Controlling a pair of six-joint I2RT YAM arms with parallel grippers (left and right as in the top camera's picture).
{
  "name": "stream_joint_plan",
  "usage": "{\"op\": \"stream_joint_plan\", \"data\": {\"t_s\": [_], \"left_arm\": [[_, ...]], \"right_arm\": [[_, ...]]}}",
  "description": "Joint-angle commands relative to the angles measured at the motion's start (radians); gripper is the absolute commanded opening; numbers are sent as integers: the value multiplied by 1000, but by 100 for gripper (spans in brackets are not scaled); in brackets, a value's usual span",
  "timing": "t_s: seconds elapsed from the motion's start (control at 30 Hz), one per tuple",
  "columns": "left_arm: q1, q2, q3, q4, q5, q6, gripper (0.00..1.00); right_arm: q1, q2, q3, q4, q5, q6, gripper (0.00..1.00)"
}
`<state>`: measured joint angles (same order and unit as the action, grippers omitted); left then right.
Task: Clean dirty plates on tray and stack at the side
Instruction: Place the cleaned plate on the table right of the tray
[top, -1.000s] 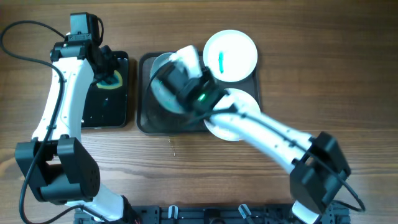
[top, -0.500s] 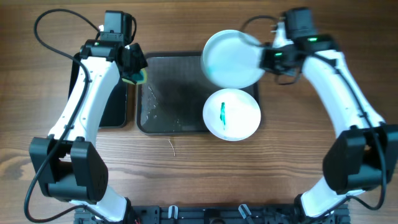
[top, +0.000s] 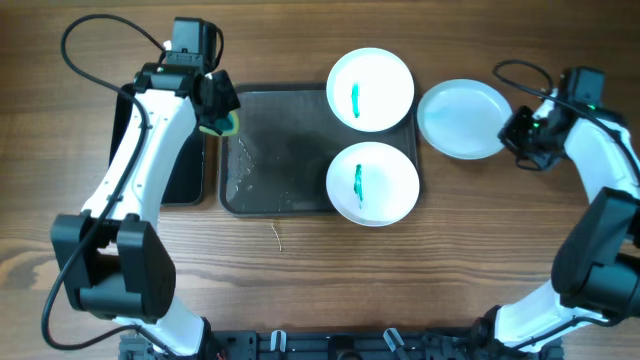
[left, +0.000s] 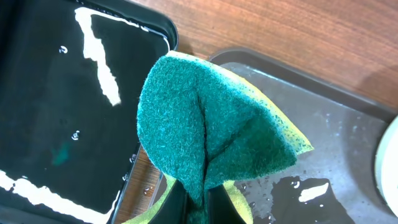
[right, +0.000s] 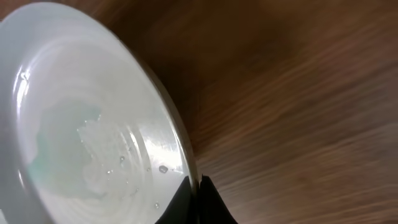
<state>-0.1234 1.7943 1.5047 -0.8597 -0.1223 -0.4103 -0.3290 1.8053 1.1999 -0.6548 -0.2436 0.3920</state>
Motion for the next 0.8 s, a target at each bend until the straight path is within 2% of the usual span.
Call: {"op": "stream_joint_plan", "data": {"t_s": [0.0,0.27,0.33,0.4,0.43,0.53,0.63,0.77], "left_arm": [[-2,14,2,7,1,-16,4],[-4,14,2,6,2,-15,4],[-5,14,2,6,2,-13,4],[-5,14,2,7,2,-13,4],[-5,14,2,6,2,-13,4],[-6,14,2,7,2,-13,4],[-6,14,2,8,2,9,4],[-6,14,2,7,2,14,4]], "right_arm": [[-39,-23,-39,27,-23,-19,4],[-35,-22,-144,128,43,-14,6],[-35,-23,-142,129,42,-23,17],[-35,-23,-119,79,41,-22,37],[-35,-23,-101,43,34,-25,39],[-34,-24,-20,-94,-27,-79,39],[-10,-44,61,-233,-179,-195,37],[72,-71,66,-326,-274,-275,36]]}}
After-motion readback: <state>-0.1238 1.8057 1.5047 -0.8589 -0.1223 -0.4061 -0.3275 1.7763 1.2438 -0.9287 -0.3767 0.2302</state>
